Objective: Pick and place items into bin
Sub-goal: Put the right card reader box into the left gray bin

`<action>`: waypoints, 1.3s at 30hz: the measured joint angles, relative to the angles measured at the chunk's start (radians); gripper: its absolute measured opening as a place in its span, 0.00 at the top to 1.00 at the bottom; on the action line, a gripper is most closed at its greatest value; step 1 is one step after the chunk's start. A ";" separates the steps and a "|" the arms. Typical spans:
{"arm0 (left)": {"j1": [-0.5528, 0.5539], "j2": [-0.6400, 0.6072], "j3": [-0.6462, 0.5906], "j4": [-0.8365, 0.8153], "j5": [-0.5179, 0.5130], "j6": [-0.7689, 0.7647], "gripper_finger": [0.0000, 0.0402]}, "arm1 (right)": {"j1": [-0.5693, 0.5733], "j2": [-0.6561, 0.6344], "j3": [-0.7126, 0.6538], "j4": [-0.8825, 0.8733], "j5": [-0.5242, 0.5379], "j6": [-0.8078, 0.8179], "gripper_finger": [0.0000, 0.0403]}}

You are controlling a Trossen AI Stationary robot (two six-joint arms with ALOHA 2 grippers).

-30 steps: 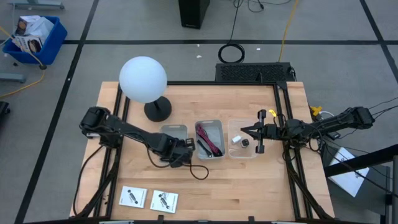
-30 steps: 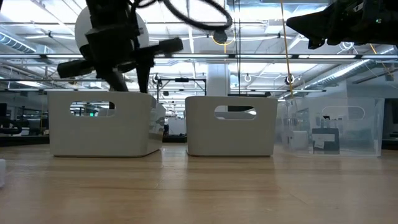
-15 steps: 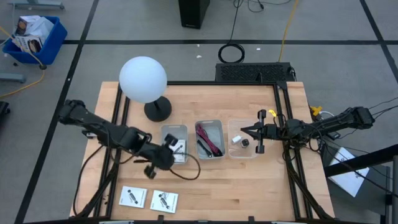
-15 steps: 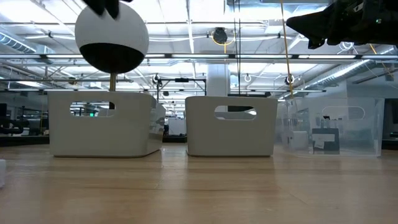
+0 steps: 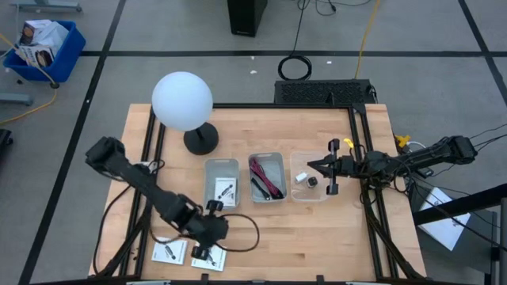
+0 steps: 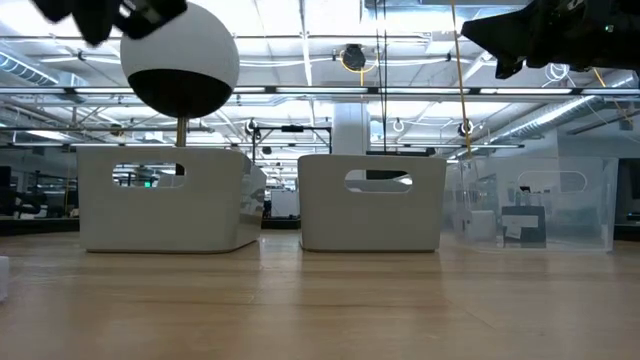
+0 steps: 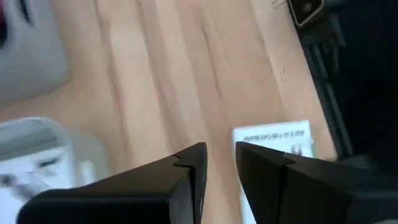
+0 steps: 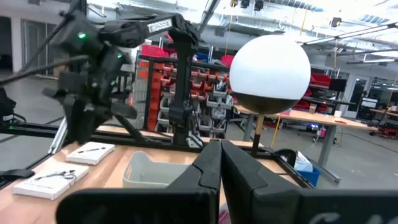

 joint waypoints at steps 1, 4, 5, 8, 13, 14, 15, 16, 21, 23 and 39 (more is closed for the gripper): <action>-0.003 0.021 0.001 0.008 0.000 -0.029 0.77 | 0.000 0.001 0.000 -0.002 0.000 0.000 0.99; -0.019 0.070 0.001 -0.008 0.016 -0.116 0.77 | 0.000 0.004 0.000 -0.003 0.000 0.000 0.99; -0.023 0.086 0.001 0.001 0.031 -0.138 0.77 | 0.000 0.004 0.000 -0.004 0.000 0.000 0.99; -0.038 0.134 0.001 -0.006 0.058 -0.179 0.77 | 0.000 0.004 0.000 -0.003 0.000 0.000 0.99; -0.061 0.174 0.001 -0.001 0.078 -0.181 0.77 | 0.000 0.004 0.000 -0.005 0.000 -0.002 0.99; -0.067 0.179 0.001 -0.002 0.085 -0.182 0.77 | 0.000 0.004 0.000 -0.007 0.000 -0.002 0.99; -0.072 0.184 0.001 -0.001 0.088 -0.185 0.77 | 0.000 0.004 0.000 -0.007 0.000 -0.003 0.99; -0.076 0.187 0.001 0.000 0.093 -0.187 0.77 | 0.000 0.004 0.000 -0.007 0.000 -0.003 0.99; -0.097 0.192 -0.018 0.002 0.082 -0.194 0.77 | 0.000 0.004 0.000 -0.007 0.000 -0.008 0.99; -0.097 0.192 -0.035 0.004 0.065 -0.204 0.77 | 0.000 0.004 0.000 -0.007 0.000 -0.008 0.99; -0.046 0.176 -0.117 0.081 0.193 -0.294 0.63 | 0.001 0.004 0.000 -0.007 0.000 -0.008 0.99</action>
